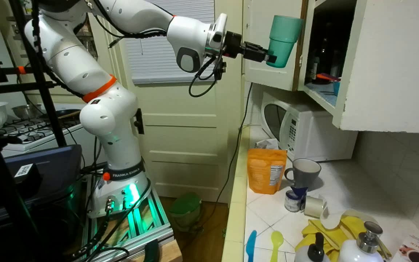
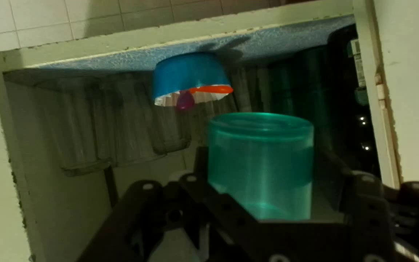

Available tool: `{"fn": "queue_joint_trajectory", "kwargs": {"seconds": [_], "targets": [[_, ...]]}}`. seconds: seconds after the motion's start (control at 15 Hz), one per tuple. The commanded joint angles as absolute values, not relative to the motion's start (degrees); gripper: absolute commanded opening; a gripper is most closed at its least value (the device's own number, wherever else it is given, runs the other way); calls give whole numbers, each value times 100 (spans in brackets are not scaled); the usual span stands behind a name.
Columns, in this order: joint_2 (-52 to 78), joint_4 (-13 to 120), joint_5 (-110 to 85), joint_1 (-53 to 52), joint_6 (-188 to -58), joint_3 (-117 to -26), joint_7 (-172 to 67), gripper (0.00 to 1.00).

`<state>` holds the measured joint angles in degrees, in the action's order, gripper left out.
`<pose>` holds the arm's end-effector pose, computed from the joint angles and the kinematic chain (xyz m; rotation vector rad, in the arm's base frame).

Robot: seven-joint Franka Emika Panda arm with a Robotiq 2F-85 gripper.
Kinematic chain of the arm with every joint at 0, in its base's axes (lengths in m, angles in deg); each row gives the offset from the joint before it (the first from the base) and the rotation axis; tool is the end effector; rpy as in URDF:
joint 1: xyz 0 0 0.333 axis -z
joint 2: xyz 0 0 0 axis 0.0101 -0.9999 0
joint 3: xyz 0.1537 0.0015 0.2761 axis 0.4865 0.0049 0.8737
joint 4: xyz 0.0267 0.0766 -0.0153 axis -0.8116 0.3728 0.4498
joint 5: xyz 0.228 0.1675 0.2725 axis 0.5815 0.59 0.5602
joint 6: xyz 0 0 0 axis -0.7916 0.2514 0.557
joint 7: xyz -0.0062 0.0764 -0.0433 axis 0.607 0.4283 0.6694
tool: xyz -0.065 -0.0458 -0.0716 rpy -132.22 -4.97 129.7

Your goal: Move the cup to the shelf below it

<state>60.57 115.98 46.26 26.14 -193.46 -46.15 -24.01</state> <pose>0.3551 -0.1107 0.5313 2.1760 -0.8459 1.7540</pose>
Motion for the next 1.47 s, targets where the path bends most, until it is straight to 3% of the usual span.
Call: {"fn": "queue_joint_trajectory", "kwargs": {"seconds": [0.0,0.13,0.2,0.47,0.53,0.8,1.4], "targets": [[5717,11241,4414,2841,-18938,-4621,-2057,47],[5817,11394,4467,2754,-19040,-4625,-2197,47],[5767,11353,4457,2762,-19009,-4630,-2187,72],[5754,11360,4457,2759,-19009,-4629,-2188,72],[5754,11360,4457,2759,-19009,-4630,-2188,47],[5055,11194,3894,2317,-19545,-4943,-2508,47],[3110,10676,2950,2568,-21594,-4784,-2322,47]]}}
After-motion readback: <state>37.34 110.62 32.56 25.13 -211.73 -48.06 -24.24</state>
